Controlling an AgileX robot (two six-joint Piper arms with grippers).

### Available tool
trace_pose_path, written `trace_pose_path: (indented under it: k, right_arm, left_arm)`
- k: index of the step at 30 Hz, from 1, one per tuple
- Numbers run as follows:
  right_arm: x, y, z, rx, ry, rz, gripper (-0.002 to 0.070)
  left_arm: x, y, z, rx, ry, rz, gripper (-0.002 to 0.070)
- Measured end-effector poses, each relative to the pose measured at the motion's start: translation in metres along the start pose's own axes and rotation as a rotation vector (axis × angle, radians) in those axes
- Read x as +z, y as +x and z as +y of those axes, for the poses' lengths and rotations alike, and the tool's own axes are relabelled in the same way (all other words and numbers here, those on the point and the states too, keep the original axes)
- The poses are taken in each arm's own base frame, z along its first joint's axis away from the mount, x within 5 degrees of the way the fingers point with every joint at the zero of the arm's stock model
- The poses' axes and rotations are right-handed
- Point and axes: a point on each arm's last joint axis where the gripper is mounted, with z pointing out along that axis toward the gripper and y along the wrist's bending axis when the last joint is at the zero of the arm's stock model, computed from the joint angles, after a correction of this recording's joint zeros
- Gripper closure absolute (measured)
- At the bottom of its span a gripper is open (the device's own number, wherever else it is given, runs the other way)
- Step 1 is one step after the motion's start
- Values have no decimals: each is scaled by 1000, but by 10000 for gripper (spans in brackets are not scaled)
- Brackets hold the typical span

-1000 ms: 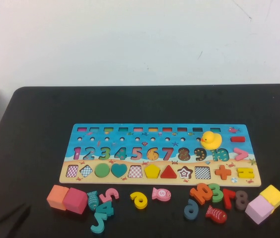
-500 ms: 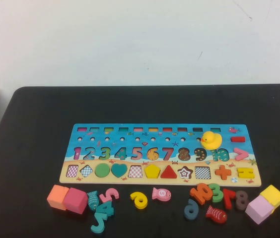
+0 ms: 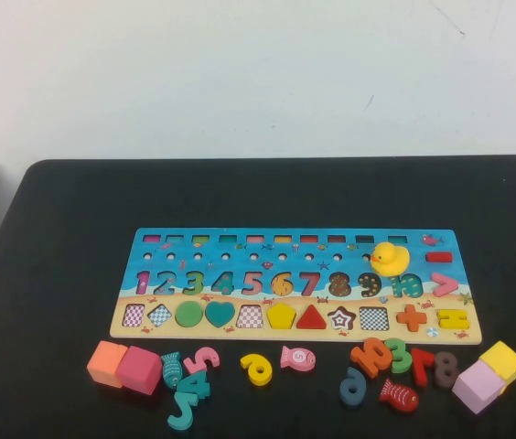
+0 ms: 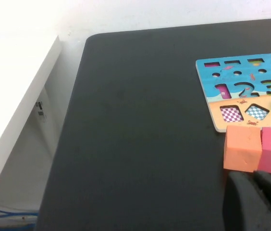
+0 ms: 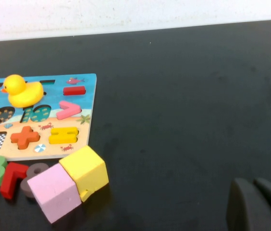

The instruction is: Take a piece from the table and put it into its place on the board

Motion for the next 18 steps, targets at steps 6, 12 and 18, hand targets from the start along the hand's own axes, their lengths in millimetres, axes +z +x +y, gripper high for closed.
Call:
trace_pose_path:
  k: [6, 12, 18]
  right_arm:
    - [0, 0, 0, 0, 0, 0, 657]
    - [0, 0, 0, 0, 0, 0, 657]
    - [0, 0, 0, 0, 0, 0, 657]
  left_arm:
    - [0, 0, -1, -14, 7, 0, 675]
    - [0, 0, -1, -17, 9, 0, 675]
    - [0, 0, -1, -17, 9, 4, 675]
